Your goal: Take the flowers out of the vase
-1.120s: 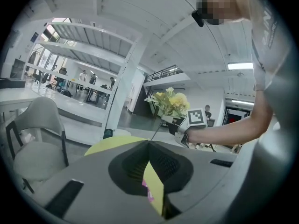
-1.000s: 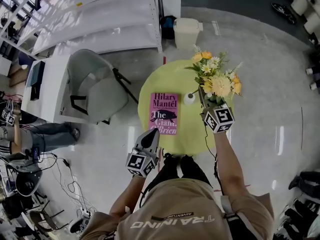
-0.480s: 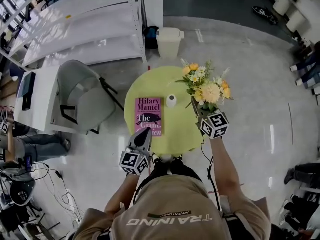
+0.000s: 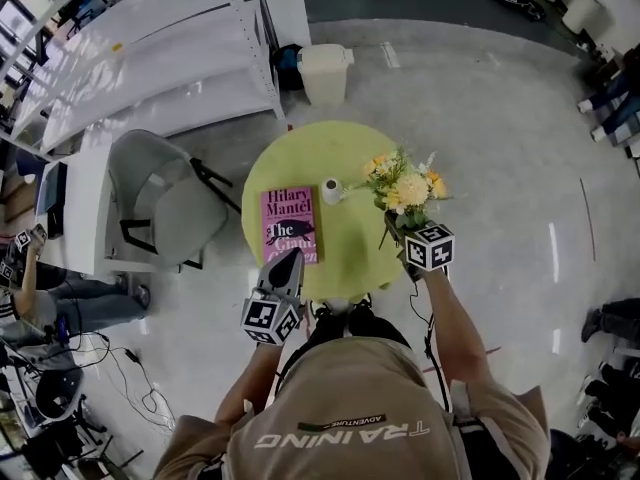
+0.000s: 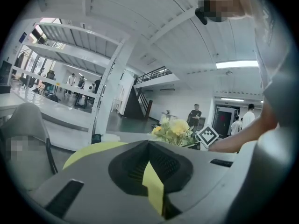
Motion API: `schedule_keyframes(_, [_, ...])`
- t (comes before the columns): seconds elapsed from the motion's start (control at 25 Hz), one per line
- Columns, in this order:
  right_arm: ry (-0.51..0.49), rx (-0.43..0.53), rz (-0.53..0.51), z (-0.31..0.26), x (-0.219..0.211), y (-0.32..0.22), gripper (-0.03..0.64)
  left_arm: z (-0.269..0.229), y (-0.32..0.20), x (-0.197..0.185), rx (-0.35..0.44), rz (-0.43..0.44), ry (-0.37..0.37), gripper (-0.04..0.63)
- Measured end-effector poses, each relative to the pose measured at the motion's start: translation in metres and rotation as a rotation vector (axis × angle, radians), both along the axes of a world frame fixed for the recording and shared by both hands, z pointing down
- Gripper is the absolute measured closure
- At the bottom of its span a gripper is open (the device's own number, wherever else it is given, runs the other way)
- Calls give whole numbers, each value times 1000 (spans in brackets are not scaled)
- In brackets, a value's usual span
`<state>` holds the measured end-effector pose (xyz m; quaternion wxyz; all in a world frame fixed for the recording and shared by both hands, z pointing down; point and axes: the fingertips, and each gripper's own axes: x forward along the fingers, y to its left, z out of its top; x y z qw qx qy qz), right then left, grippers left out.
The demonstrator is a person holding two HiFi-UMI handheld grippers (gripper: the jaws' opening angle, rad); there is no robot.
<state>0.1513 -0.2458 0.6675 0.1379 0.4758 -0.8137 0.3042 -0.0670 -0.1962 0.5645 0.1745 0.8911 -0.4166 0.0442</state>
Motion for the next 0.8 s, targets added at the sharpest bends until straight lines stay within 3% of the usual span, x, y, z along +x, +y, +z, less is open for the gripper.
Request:
schedule_keyframes(0.36, [0, -240, 1, 74, 17, -1, 597, 5, -16, 4, -24, -38, -17, 586])
schedule_keyframes(0.8, [-44, -411, 13, 117, 23, -31, 594, 10, -37, 4, -51, -100, -35, 586])
